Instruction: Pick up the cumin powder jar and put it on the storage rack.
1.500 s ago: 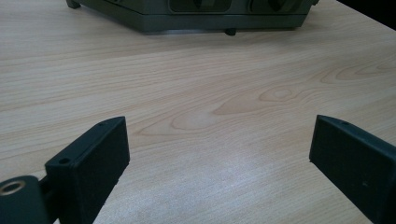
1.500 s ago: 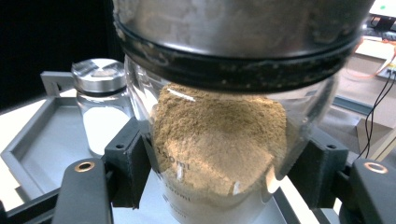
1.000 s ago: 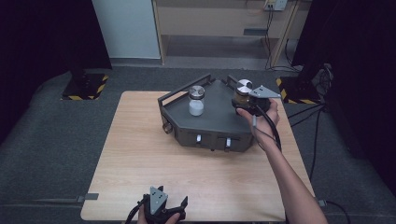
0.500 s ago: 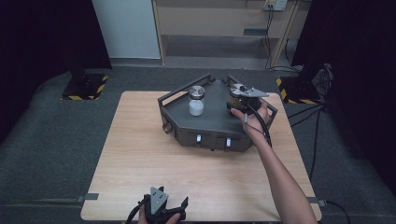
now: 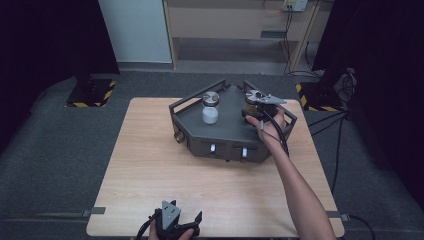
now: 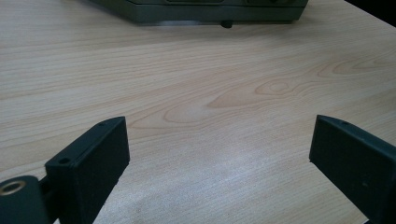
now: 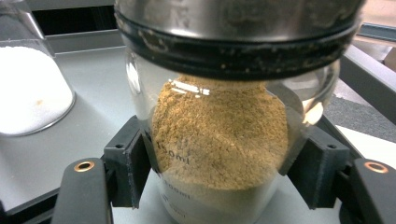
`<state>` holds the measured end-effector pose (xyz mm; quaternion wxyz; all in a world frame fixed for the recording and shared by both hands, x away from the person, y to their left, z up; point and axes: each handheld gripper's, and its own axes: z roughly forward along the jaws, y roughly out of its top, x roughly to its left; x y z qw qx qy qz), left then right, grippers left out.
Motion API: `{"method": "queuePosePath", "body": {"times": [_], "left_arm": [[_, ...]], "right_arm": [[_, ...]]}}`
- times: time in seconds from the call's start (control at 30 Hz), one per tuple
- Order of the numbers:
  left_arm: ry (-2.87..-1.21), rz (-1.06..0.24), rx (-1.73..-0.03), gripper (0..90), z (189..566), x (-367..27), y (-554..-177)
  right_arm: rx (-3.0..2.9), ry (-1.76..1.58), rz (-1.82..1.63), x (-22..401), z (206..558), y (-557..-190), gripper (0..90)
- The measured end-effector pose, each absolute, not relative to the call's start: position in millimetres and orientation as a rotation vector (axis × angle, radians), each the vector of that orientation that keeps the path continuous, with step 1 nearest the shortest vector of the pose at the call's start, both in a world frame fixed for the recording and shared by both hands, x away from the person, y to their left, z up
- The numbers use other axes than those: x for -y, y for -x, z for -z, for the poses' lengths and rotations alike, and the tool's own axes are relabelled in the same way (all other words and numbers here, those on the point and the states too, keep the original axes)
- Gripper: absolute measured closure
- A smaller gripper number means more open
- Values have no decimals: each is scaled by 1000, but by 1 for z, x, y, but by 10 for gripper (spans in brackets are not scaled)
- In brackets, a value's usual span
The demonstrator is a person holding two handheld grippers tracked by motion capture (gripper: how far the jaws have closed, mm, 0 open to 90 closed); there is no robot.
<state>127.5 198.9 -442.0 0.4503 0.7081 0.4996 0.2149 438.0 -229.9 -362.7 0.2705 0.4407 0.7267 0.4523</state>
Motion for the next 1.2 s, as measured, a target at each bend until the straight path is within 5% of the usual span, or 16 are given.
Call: {"method": "queuePosePath", "body": {"times": [1.03, 1.2], "left_arm": [[-1745, -533, -1247, 40, 443, -201, -130], [-1754, -535, -1243, 40, 442, -201, -130]], "right_arm": [[-1963, -1194, -1221, 230, 362, -441, 305], [-1962, -1237, -1245, 233, 359, -439, 154]]}}
